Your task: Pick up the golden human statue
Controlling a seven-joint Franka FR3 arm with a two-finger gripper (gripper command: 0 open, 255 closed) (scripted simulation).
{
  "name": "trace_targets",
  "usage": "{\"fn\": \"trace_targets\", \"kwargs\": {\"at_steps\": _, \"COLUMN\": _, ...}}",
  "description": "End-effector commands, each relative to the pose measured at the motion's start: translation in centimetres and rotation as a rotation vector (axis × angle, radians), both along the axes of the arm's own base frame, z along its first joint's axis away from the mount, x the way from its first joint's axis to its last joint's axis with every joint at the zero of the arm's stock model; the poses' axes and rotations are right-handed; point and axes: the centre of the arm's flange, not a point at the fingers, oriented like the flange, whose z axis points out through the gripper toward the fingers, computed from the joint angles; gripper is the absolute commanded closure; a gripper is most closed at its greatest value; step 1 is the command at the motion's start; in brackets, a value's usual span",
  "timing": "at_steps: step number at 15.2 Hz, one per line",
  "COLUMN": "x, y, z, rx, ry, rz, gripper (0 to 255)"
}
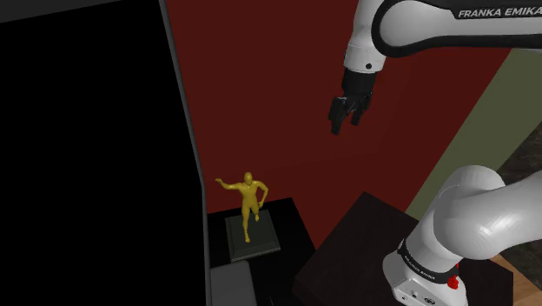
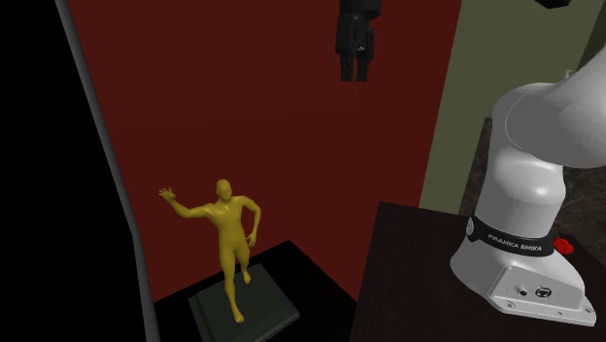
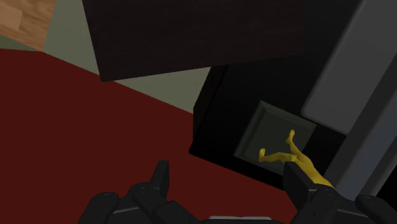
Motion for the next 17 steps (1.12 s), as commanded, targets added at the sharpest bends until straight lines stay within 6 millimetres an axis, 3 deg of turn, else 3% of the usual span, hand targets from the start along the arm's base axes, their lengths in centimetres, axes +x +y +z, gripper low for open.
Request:
{"fn": "trace_targets", "kwargs": {"at_steps": 1, "x": 0.0, "y": 0.0, "z": 0.0, "rx": 0.0, "ry": 0.0, "rz": 0.0, "gripper": 0}}
{"fn": "trace_targets", "kwargs": {"at_steps": 17, "x": 11.9, "y": 13.4, "z": -9.7, "rx": 0.023, "ry": -0.057, "rz": -0.094, "gripper": 0}}
